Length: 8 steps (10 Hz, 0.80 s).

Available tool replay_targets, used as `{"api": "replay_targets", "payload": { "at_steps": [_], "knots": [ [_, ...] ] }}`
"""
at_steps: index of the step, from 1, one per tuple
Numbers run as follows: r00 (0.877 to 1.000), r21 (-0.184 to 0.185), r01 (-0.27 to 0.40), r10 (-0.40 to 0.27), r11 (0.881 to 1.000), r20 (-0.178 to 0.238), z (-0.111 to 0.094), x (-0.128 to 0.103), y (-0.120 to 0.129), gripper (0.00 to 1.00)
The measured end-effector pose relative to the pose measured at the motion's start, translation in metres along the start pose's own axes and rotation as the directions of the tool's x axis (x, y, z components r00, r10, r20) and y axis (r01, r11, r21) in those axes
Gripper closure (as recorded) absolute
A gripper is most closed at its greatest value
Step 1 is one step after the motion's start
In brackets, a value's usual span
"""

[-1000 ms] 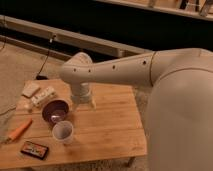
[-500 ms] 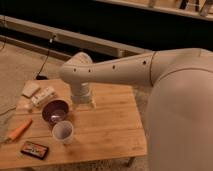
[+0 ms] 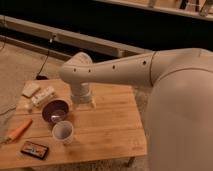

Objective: Place the eraser on the white sponge

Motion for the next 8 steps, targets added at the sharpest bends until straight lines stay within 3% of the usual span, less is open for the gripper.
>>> {"api": "replay_targets", "payload": {
  "at_steps": [6, 8],
  "knots": [
    [1.000, 0.004, 0.011, -0.011, 1.000, 0.011, -0.002, -0.003, 0.002, 0.35],
    [0.991, 0.013, 0.117, -0.118, 0.993, 0.065, -0.010, -0.013, 0.037, 0.35]
  ]
}}
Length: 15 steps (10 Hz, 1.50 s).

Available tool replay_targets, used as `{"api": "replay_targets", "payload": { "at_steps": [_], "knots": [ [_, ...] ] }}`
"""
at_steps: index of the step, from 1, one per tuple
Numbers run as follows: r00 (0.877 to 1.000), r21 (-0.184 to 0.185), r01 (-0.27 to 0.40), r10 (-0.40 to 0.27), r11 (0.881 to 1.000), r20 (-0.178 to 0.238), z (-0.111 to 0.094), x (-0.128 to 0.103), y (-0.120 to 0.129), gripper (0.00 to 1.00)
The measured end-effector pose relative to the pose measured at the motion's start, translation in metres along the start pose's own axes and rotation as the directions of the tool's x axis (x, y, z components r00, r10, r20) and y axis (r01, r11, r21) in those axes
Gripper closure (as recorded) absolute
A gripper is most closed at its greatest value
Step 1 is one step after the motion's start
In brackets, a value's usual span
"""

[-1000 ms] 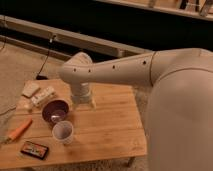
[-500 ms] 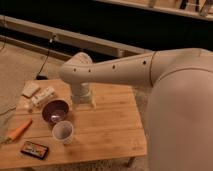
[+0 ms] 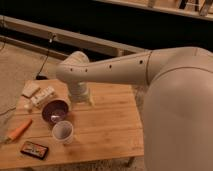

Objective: Place the eraser on the white sponge

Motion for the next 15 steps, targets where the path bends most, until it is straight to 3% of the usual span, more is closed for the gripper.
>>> {"api": "replay_targets", "payload": {
  "at_steps": [1, 2, 3, 5, 7, 8, 9, 10, 11, 14, 15],
  "knots": [
    [0.990, -0.007, 0.137, -0.137, 0.991, 0.043, -0.006, -0.007, 0.042, 0.35],
    [0.980, -0.009, 0.192, -0.191, 0.981, 0.052, -0.007, -0.007, 0.056, 0.35],
    [0.955, -0.014, 0.289, -0.288, 0.957, 0.065, -0.006, -0.005, 0.080, 0.35],
    [0.877, -0.052, 0.479, -0.474, 0.876, 0.080, -0.003, 0.007, 0.134, 0.35],
    [0.784, -0.113, 0.621, -0.615, 0.776, 0.088, 0.001, 0.026, 0.168, 0.35],
    [0.709, -0.161, 0.703, -0.699, 0.692, 0.091, 0.006, 0.044, 0.188, 0.35],
    [0.675, -0.181, 0.734, -0.732, 0.655, 0.089, 0.010, 0.053, 0.195, 0.35],
    [0.650, -0.192, 0.754, -0.755, 0.628, 0.084, 0.015, 0.060, 0.198, 0.35],
    [0.609, -0.193, 0.785, -0.791, 0.589, 0.062, 0.031, 0.074, 0.200, 0.35],
    [0.545, -0.139, 0.831, -0.839, 0.539, 0.008, 0.074, 0.102, 0.199, 0.35],
    [0.532, -0.128, 0.840, -0.847, 0.527, 0.001, 0.082, 0.110, 0.203, 0.35]
  ]
}}
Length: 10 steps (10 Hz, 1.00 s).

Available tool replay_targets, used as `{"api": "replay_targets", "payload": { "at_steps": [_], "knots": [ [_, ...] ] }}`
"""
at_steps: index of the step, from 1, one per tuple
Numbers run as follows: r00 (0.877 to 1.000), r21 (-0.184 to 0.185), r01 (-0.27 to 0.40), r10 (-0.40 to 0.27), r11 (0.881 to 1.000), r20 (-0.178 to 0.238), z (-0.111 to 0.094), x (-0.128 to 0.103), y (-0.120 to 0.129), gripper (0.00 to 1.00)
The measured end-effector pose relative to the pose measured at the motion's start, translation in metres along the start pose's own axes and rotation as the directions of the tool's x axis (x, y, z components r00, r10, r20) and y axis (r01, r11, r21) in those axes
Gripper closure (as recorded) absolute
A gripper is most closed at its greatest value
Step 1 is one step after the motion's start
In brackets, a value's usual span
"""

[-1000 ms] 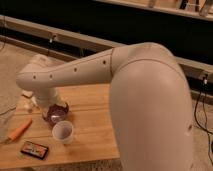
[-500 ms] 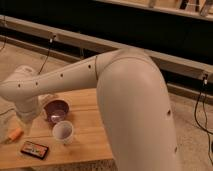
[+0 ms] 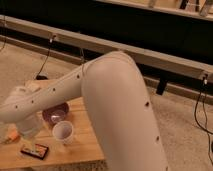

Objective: Place the eraser on the white sponge

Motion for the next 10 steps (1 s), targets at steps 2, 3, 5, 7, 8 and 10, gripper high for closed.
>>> {"api": "replay_targets", "payload": {
  "at_steps": [2, 3, 5, 7, 8, 10],
  "knots": [
    [0.999, 0.015, 0.040, -0.040, 0.999, -0.008, 0.012, 0.000, 0.017, 0.35],
    [0.997, 0.031, 0.075, -0.075, 0.997, -0.009, 0.019, -0.003, 0.030, 0.35],
    [0.996, 0.053, 0.085, -0.085, 0.995, -0.007, 0.026, -0.007, 0.036, 0.35],
    [0.997, 0.091, 0.072, -0.073, 0.993, 0.002, 0.032, -0.015, 0.033, 0.35],
    [0.998, 0.116, 0.055, -0.056, 0.992, 0.012, 0.035, -0.020, 0.027, 0.35],
    [1.000, 0.159, 0.007, -0.011, 0.987, 0.027, 0.043, -0.027, 0.012, 0.35]
  ]
}}
